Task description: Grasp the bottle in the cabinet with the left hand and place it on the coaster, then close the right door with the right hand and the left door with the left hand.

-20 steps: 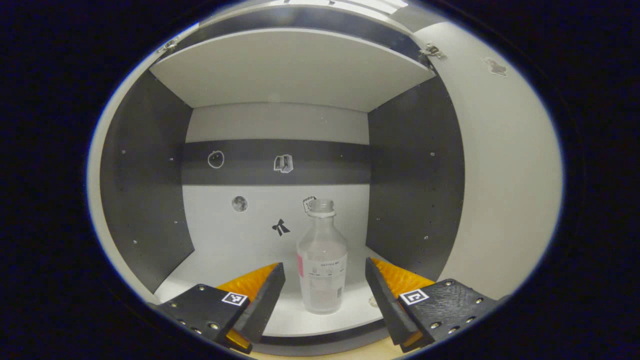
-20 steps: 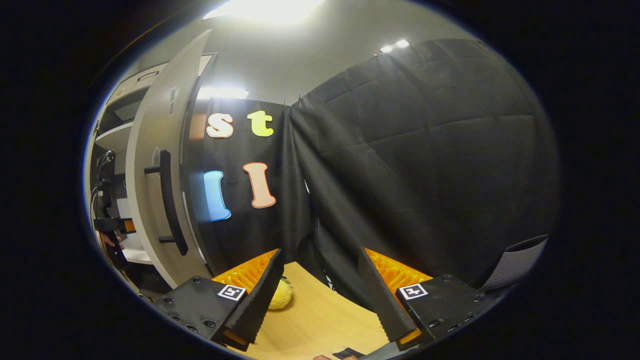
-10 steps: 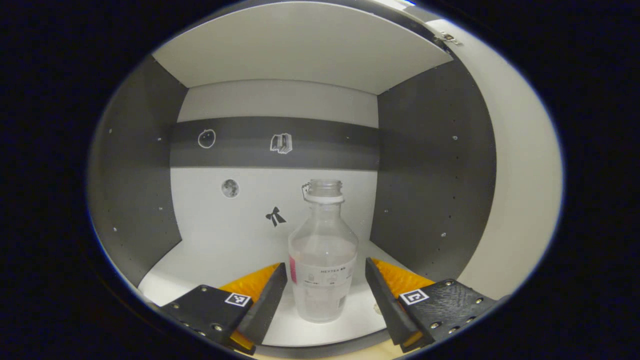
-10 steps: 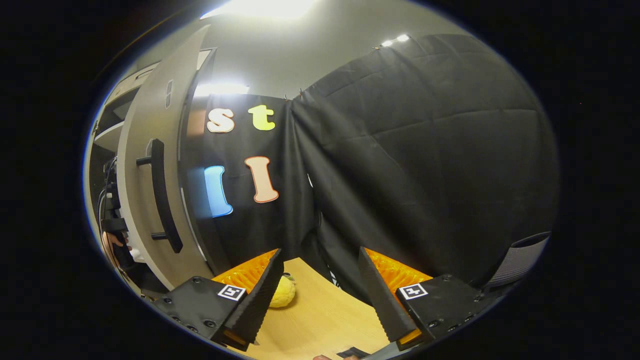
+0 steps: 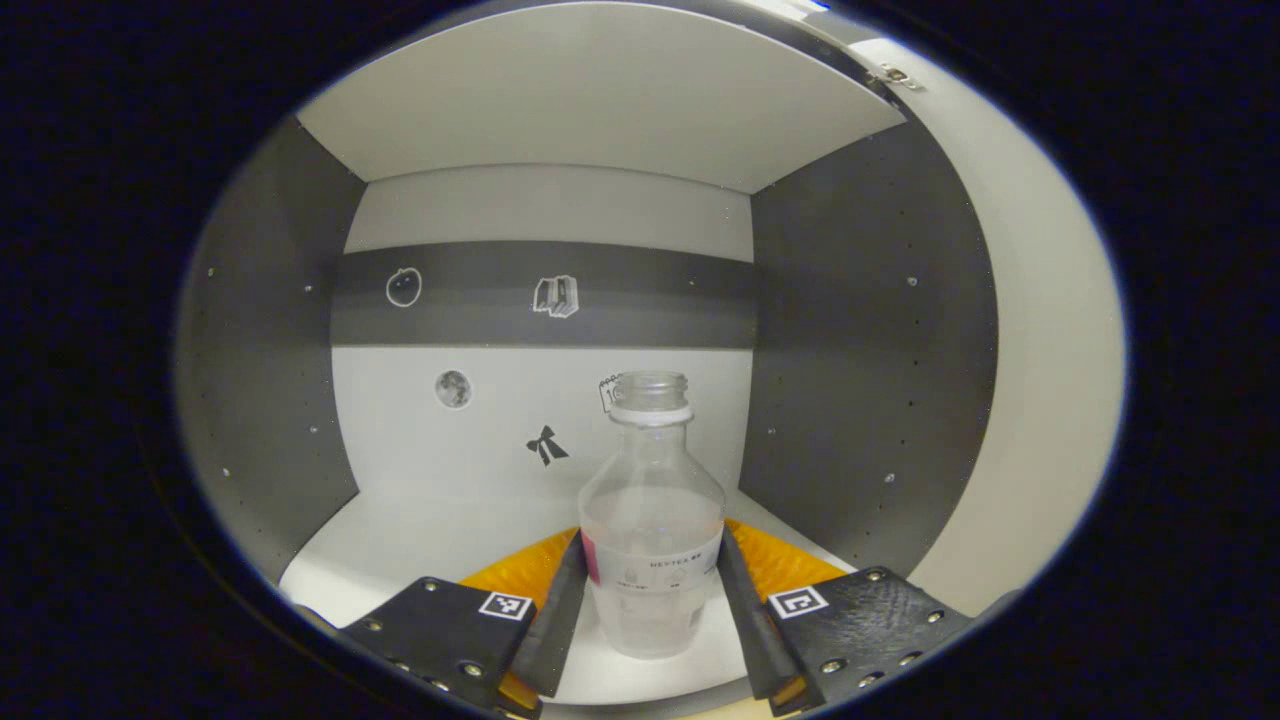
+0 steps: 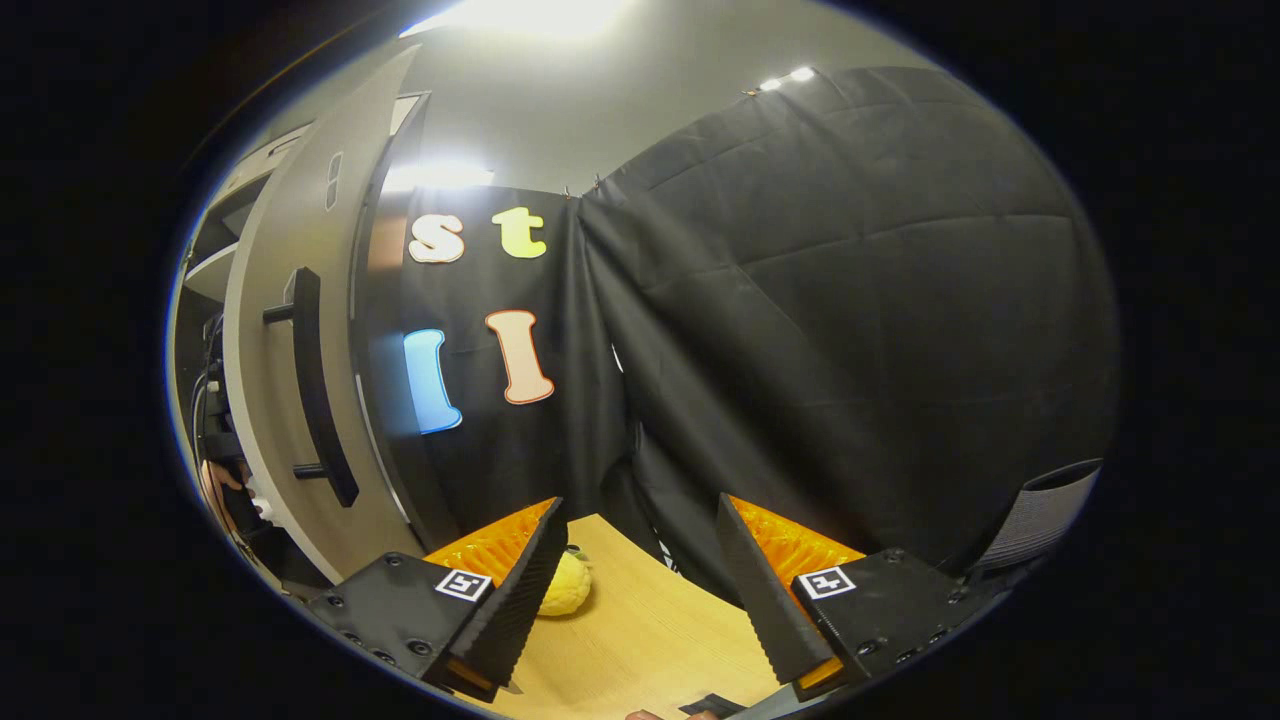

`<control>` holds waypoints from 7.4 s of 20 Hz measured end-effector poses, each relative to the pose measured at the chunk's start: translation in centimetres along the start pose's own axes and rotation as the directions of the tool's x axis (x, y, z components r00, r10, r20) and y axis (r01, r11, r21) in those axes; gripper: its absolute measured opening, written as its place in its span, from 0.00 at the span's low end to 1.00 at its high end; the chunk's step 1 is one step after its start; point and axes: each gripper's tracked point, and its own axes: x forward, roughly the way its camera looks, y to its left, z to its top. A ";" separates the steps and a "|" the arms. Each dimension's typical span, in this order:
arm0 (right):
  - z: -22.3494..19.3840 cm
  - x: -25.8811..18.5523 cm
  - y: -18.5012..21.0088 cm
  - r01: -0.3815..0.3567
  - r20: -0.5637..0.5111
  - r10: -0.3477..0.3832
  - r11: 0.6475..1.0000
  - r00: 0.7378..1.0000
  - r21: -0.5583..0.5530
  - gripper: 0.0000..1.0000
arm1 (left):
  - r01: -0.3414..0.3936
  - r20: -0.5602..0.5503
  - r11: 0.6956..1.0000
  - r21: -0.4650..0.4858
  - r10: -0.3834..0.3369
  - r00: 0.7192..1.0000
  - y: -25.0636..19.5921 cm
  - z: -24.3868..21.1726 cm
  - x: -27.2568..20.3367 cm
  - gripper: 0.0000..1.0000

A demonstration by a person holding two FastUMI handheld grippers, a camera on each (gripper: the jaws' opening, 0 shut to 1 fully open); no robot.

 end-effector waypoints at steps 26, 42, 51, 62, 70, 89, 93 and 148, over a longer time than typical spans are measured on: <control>0.7 -4.0 0.6 -0.025 -0.004 0.025 1.000 1.000 -0.008 0.95 | 0.154 0.022 0.987 -0.043 -0.153 0.988 3.1 -3.6 -21.8 0.68; 0.9 -7.7 2.6 -0.014 0.014 0.014 0.998 1.000 -0.058 0.92 | 0.330 -0.049 0.943 0.029 -0.329 0.943 -0.2 -19.6 -31.2 0.68; 0.2 -8.3 2.9 -0.001 -0.012 0.000 0.994 1.000 -0.112 0.92 | 0.406 -0.158 0.909 0.096 -0.388 0.908 -3.4 -29.8 -34.1 0.68; -2.3 -8.9 3.1 0.001 -0.094 -0.013 0.991 0.996 -0.132 0.95 | 0.418 -0.221 0.904 0.093 -0.390 0.894 -4.3 -35.9 -35.6 0.68; -3.6 -8.7 2.9 0.008 -0.126 -0.023 0.993 0.992 -0.120 0.95 | 0.405 -0.246 0.910 0.086 -0.374 0.894 -3.5 -37.0 -36.7 0.71; -6.3 -8.3 2.3 0.023 -0.174 -0.041 0.994 0.984 -0.103 0.95 | 0.307 -0.150 0.951 0.036 -0.299 0.943 -0.5 -23.4 -40.5 0.95; -5.5 -7.1 2.1 0.017 -0.138 -0.026 0.998 0.990 -0.066 0.95 | 0.188 -0.054 0.982 0.020 -0.187 0.981 1.8 -15.6 -40.5 0.95; 5.5 -2.6 22.6 -0.638 -0.109 0.632 0.769 0.767 -0.028 0.94 | -0.396 -0.044 0.918 0.010 0.396 0.917 2.3 -5.2 -42.7 0.95</control>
